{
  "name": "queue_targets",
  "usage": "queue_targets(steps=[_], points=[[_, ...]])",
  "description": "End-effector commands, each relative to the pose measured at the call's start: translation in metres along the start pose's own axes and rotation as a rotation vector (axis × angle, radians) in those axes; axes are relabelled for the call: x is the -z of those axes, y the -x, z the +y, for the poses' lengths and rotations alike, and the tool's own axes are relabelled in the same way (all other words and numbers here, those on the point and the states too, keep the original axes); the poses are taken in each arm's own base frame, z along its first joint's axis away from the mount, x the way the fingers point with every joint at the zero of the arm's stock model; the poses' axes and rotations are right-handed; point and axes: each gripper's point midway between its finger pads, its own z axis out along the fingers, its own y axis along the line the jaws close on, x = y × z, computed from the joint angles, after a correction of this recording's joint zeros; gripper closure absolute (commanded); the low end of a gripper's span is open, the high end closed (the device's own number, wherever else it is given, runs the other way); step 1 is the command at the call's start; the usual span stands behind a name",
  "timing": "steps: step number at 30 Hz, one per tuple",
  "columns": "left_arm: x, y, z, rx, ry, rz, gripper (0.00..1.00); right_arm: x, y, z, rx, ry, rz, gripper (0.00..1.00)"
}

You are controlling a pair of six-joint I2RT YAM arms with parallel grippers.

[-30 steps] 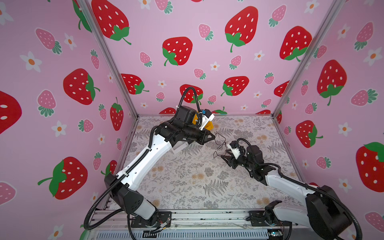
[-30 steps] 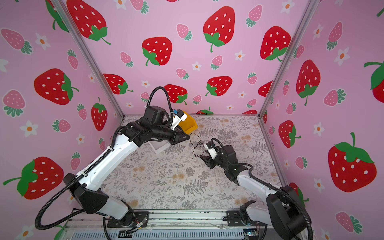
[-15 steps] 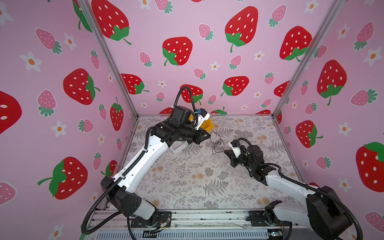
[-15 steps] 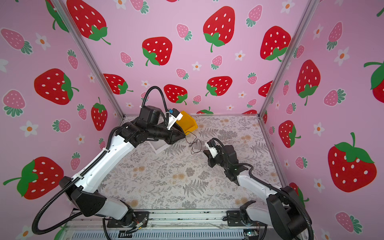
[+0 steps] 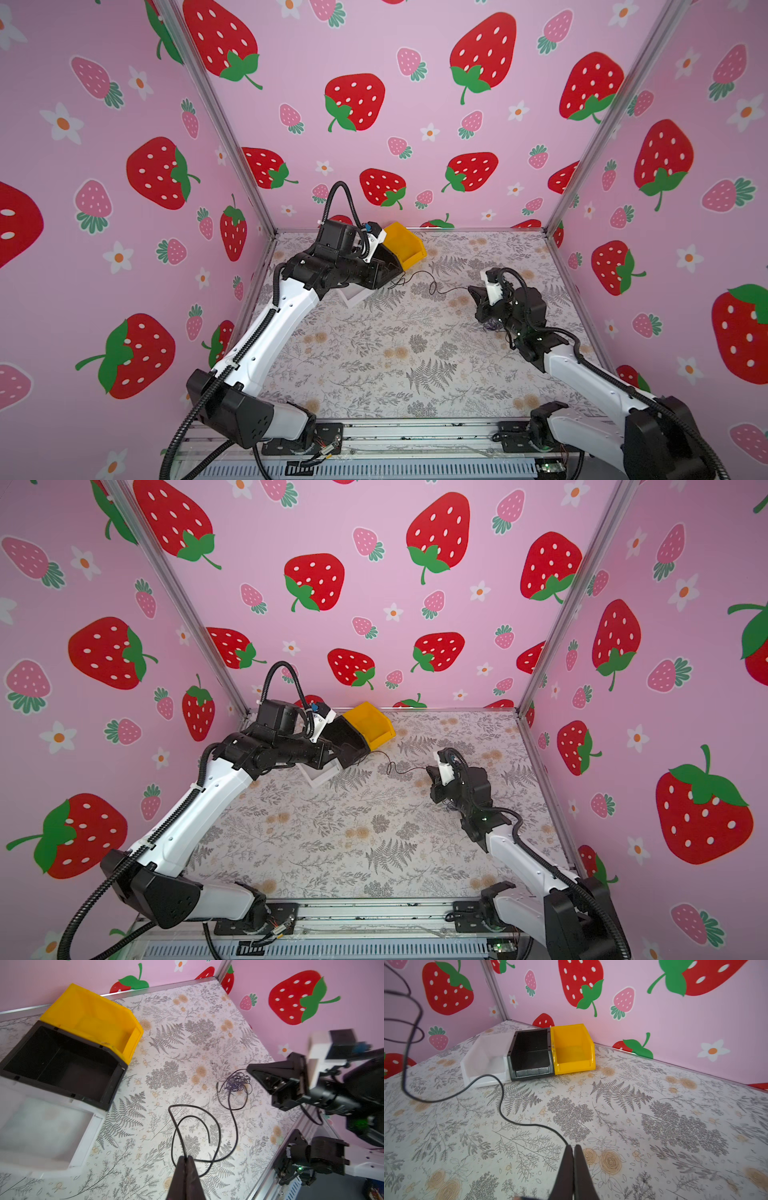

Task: Untangle the cables
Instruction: 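Release the tangle from the right gripper and raise it while the left holds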

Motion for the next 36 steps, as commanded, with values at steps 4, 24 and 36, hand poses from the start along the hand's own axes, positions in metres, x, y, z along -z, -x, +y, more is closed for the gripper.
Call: queue_targets(steps=[4,24,36], points=[[-0.001,-0.019,0.022,-0.03,0.082,0.025,1.0,0.01,0.027,-0.037,-0.066,-0.118,-0.015,1.0],[-0.076,-0.063,0.013,0.101,-0.154,0.116,0.45,-0.043,0.054,0.053,0.037,0.245,0.163,1.0],[-0.082,-0.083,0.031,0.077,-0.073,0.08,0.2,-0.066,0.094,0.077,0.011,0.334,0.127,1.0]])
